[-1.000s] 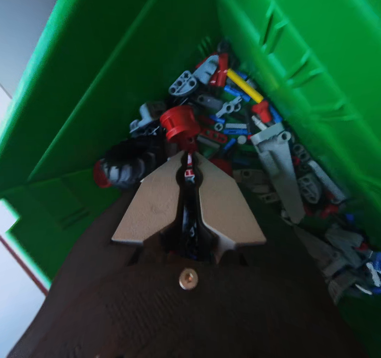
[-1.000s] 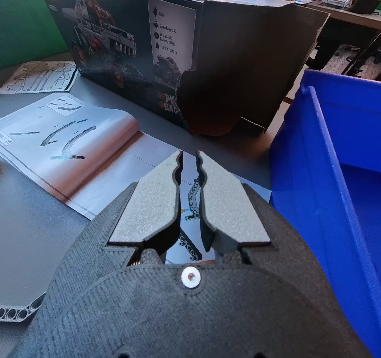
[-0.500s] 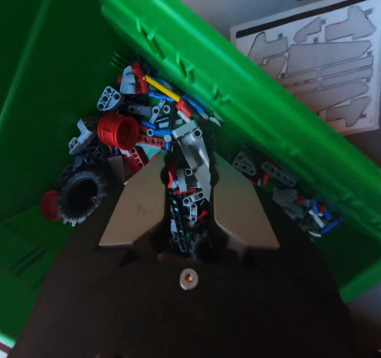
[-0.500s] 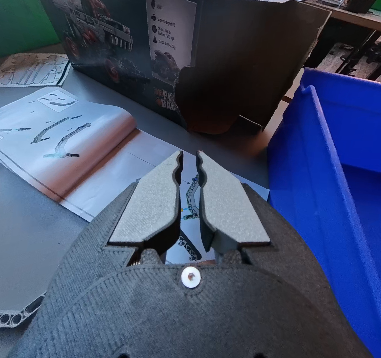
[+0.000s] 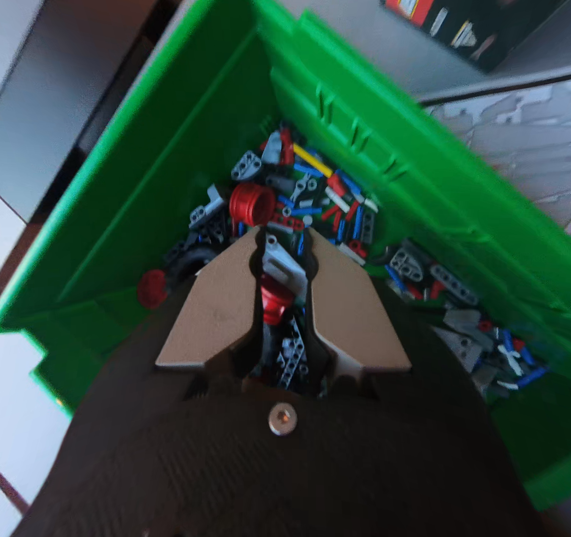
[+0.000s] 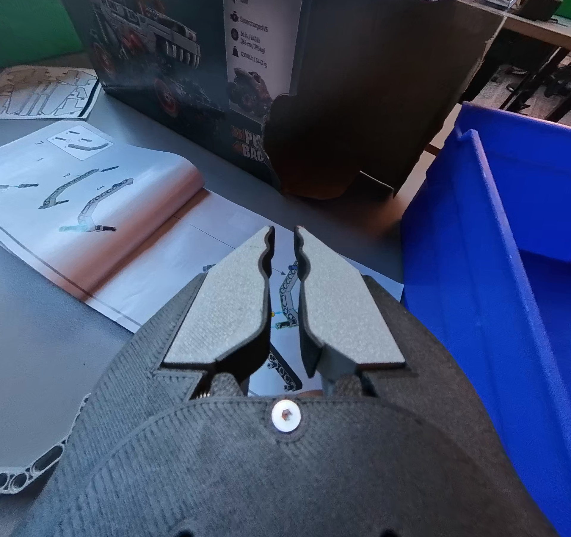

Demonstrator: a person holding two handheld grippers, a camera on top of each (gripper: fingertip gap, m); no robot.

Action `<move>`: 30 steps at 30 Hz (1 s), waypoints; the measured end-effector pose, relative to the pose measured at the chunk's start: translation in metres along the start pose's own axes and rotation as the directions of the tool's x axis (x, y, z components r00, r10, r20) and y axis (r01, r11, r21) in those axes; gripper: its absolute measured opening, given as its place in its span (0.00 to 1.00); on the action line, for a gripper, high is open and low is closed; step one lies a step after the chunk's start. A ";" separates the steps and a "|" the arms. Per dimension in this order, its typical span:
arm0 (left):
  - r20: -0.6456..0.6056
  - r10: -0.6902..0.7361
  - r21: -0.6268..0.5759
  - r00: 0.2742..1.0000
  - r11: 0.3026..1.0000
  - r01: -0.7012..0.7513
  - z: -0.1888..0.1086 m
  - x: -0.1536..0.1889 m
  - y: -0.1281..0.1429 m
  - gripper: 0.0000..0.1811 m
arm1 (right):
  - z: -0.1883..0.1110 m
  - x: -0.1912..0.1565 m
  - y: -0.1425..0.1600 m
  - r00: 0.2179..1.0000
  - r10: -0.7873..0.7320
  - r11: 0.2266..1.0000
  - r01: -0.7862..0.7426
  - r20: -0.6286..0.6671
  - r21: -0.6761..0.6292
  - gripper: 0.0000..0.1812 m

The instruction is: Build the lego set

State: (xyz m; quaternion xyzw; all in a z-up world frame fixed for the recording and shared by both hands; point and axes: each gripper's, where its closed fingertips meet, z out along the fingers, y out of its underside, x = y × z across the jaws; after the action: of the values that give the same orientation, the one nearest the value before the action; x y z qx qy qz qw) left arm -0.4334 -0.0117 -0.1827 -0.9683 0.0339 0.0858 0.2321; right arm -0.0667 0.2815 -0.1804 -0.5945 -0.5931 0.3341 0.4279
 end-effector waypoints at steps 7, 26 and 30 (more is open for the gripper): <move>-0.103 -0.006 0.035 0.995 0.999 0.010 0.021 0.016 -0.009 0.12 | 0.001 -0.001 0.001 1.000 -0.012 1.000 0.012 0.001 -0.007 0.05; -0.155 0.008 -0.002 0.988 1.000 -0.008 0.036 0.018 0.005 0.05 | 0.001 -0.003 0.002 1.000 -0.017 1.000 0.018 0.007 -0.014 0.05; -0.155 -0.001 0.025 0.988 1.000 0.005 0.027 0.014 0.002 0.04 | 0.001 -0.003 0.002 1.000 -0.019 1.000 0.019 0.006 -0.015 0.05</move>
State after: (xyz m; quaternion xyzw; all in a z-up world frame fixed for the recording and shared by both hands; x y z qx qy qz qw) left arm -0.4241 -0.0018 -0.2098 -0.9691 0.0516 0.0093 0.2410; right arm -0.0674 0.2786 -0.1830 -0.5911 -0.6024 0.3274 0.4249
